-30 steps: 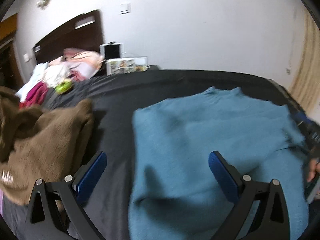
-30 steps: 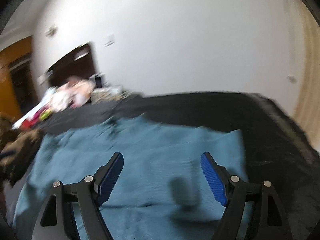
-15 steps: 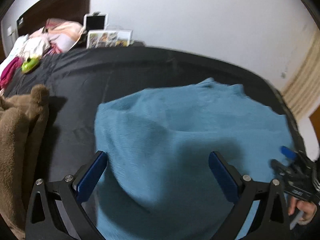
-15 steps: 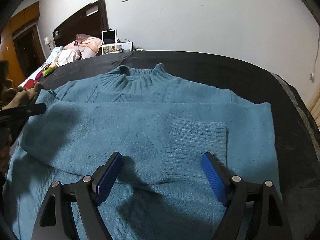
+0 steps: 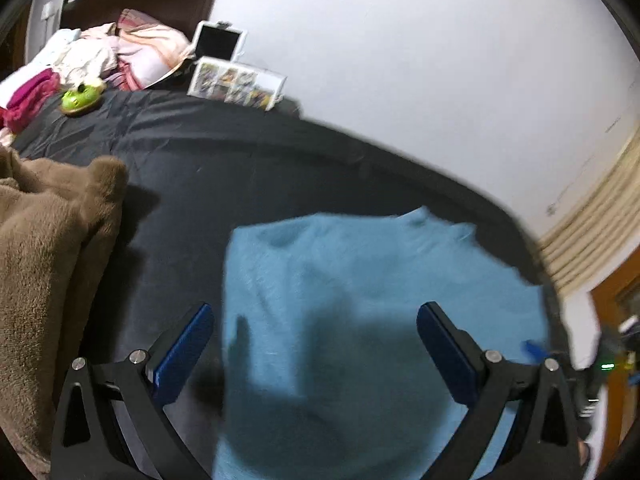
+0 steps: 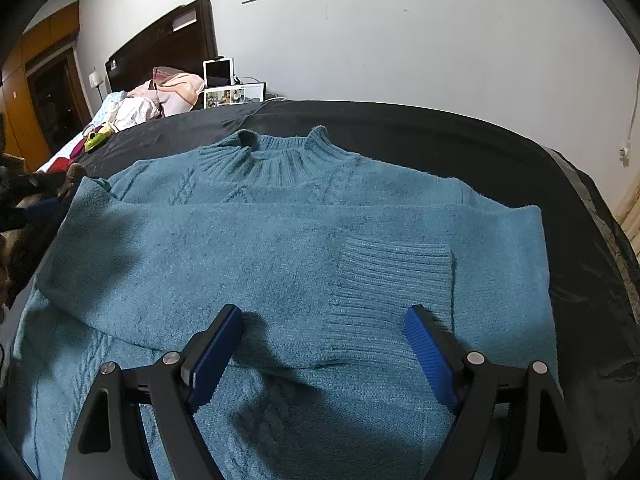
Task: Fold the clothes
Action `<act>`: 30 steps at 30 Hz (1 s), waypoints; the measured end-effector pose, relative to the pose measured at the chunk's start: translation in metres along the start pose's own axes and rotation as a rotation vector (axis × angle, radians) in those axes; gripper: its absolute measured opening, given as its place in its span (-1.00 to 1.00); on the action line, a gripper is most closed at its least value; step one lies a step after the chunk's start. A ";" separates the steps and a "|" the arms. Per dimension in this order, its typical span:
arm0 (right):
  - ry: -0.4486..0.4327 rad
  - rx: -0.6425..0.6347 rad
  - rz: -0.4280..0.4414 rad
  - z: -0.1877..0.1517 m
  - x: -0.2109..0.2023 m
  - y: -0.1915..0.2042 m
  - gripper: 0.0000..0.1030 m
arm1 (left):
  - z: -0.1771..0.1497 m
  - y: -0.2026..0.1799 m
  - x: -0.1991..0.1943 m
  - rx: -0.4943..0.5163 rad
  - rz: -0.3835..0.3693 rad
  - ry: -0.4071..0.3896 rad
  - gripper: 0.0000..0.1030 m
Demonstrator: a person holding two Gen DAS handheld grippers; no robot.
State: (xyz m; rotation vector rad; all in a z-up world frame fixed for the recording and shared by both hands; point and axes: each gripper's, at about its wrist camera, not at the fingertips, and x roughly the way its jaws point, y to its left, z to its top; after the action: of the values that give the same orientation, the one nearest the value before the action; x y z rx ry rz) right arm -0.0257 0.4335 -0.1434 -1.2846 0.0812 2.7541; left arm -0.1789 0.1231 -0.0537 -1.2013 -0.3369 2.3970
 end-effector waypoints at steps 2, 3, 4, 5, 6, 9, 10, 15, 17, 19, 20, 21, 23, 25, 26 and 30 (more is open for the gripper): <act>-0.004 0.013 -0.010 0.000 0.000 -0.002 0.66 | -0.001 -0.008 -0.002 0.012 -0.054 0.006 0.98; -0.006 0.024 -0.022 0.000 -0.001 -0.004 0.66 | -0.002 -0.012 0.001 0.018 -0.069 0.018 0.98; -0.006 0.042 -0.048 0.000 -0.001 -0.009 0.66 | -0.003 -0.017 0.004 0.024 -0.085 0.030 0.98; -0.004 0.061 -0.079 0.000 -0.001 -0.014 0.66 | -0.004 -0.019 0.008 0.027 -0.096 0.044 0.98; 0.006 0.080 -0.116 -0.001 0.000 -0.020 0.66 | -0.005 -0.020 0.013 0.025 -0.102 0.059 0.98; 0.022 0.120 -0.102 -0.001 0.002 -0.033 0.66 | -0.009 -0.021 0.031 0.025 -0.078 0.096 0.98; 0.024 0.124 -0.100 -0.001 0.002 -0.035 0.66 | -0.011 -0.021 0.037 0.028 -0.060 0.109 0.98; -0.012 0.083 -0.203 -0.001 -0.006 -0.029 0.66 | -0.018 -0.020 0.057 0.074 0.047 0.122 0.98; -0.037 0.104 -0.245 0.000 -0.011 -0.036 0.66 | -0.020 -0.022 0.058 0.092 0.069 0.119 0.98; -0.092 0.153 -0.256 0.000 -0.024 -0.046 0.66 | -0.021 -0.023 0.057 0.096 0.076 0.114 0.98; -0.117 0.177 -0.208 0.000 -0.029 -0.050 0.66 | -0.022 -0.023 0.055 0.094 0.072 0.111 0.98; -0.143 0.201 -0.160 0.000 -0.034 -0.054 0.66 | -0.022 -0.024 0.052 0.094 0.067 0.106 0.98; -0.155 0.221 -0.049 0.001 -0.037 -0.055 0.66 | -0.022 -0.026 0.046 0.097 0.052 0.095 0.98; -0.138 0.217 0.061 0.002 -0.033 -0.052 0.66 | -0.022 -0.028 0.039 0.101 0.038 0.083 0.98; -0.117 0.190 0.075 0.002 -0.028 -0.047 0.66 | -0.023 -0.030 0.038 0.104 0.037 0.081 0.98; -0.004 0.082 0.080 0.000 -0.005 -0.023 0.70 | -0.025 -0.027 0.049 0.107 0.086 0.108 0.98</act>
State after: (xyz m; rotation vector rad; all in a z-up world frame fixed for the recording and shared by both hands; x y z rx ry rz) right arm -0.0200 0.4560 -0.1399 -1.2816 0.2478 2.7873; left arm -0.1772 0.1713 -0.0921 -1.3146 -0.1243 2.3770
